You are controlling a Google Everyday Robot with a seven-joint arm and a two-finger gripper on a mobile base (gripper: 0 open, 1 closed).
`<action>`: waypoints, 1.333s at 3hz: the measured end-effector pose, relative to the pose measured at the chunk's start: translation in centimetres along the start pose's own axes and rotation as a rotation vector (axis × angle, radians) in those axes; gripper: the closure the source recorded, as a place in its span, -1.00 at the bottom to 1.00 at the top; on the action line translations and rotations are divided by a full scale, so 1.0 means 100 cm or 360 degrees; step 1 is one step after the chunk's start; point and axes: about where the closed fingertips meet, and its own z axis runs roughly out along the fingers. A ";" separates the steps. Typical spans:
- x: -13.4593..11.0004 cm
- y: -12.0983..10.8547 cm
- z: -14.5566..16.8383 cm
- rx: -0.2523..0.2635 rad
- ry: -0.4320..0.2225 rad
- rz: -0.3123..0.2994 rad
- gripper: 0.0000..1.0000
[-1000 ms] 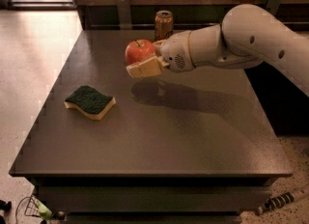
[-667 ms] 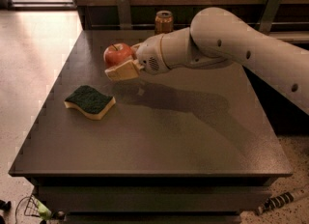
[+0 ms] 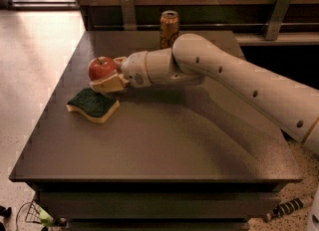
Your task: Move apple near sponge
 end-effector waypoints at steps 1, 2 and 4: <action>0.030 -0.008 0.010 -0.0032 0.0010 -0.0016 1.00; 0.028 -0.007 0.009 -0.0032 0.0010 -0.0017 0.65; 0.027 -0.005 0.013 -0.0045 0.0009 -0.0018 -0.46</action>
Offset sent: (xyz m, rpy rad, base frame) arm 0.0074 -0.0002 -0.0319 -0.0066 -0.0033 0.0221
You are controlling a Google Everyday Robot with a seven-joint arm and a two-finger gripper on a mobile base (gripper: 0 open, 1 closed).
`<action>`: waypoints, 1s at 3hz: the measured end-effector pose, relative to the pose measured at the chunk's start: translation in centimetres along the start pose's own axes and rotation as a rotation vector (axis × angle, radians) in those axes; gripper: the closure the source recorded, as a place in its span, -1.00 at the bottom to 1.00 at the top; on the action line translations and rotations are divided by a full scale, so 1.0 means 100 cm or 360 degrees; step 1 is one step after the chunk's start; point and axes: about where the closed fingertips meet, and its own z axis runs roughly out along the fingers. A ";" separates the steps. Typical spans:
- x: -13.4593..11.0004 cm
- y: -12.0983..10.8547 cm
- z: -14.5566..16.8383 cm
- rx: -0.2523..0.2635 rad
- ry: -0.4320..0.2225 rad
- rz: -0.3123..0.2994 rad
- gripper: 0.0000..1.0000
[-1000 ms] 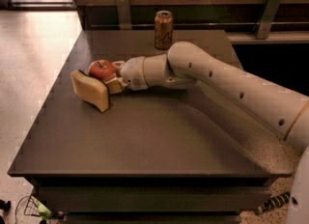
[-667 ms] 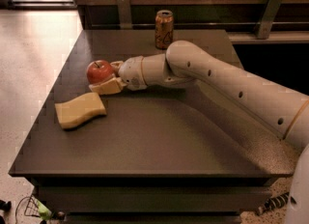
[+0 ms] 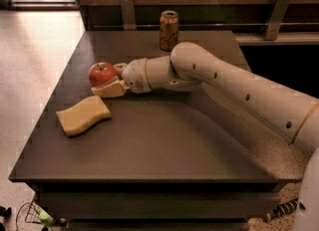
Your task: Move apple near sponge
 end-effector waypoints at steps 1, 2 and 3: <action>0.000 0.000 0.000 0.0000 0.0000 0.0000 -0.91; 0.000 0.001 0.001 -0.0004 0.0000 -0.0001 -1.00; 0.000 0.001 0.001 -0.0004 0.0000 -0.0001 -1.00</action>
Offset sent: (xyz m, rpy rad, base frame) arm 0.0000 0.0000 0.0001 0.0000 0.0000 0.0000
